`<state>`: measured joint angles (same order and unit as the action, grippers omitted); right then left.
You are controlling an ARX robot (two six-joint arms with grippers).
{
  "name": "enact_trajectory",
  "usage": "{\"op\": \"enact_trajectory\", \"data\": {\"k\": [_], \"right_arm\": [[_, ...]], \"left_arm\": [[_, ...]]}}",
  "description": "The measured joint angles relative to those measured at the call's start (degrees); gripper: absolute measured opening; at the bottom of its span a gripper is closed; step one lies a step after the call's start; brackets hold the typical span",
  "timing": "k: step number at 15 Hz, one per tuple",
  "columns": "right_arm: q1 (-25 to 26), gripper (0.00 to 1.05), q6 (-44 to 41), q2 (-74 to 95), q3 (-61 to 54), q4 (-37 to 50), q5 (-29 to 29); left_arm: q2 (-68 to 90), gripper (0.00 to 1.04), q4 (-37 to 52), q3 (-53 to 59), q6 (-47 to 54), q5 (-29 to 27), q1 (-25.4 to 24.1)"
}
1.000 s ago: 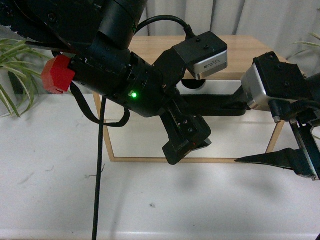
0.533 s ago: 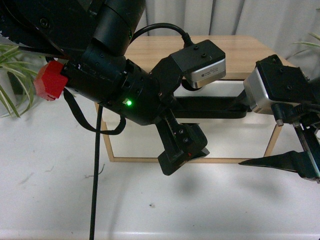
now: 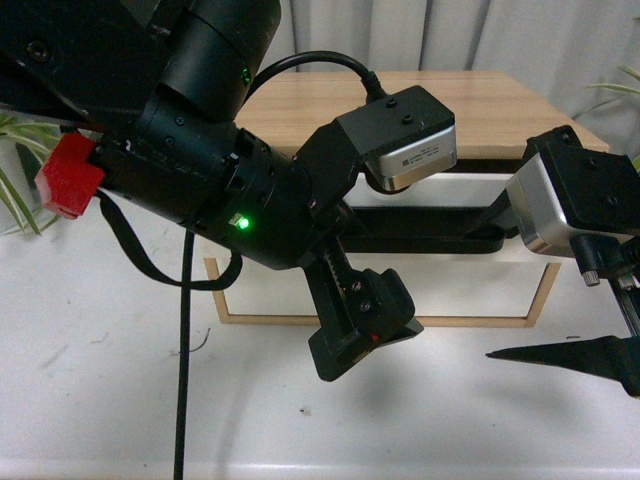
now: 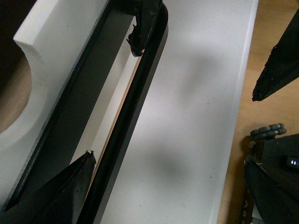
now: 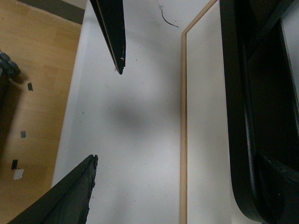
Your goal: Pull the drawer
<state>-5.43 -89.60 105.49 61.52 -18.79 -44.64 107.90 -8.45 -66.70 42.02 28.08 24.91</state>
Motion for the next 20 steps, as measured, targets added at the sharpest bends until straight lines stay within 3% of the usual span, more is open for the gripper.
{"op": "enact_trajectory", "data": {"k": [20], "right_arm": [[0.24, 0.98, -1.42, -6.62, -8.76, 0.0, -2.27]], "left_arm": [[-7.67, 0.98, 2.97, 9.84, -1.88, 1.2, 0.81]]}}
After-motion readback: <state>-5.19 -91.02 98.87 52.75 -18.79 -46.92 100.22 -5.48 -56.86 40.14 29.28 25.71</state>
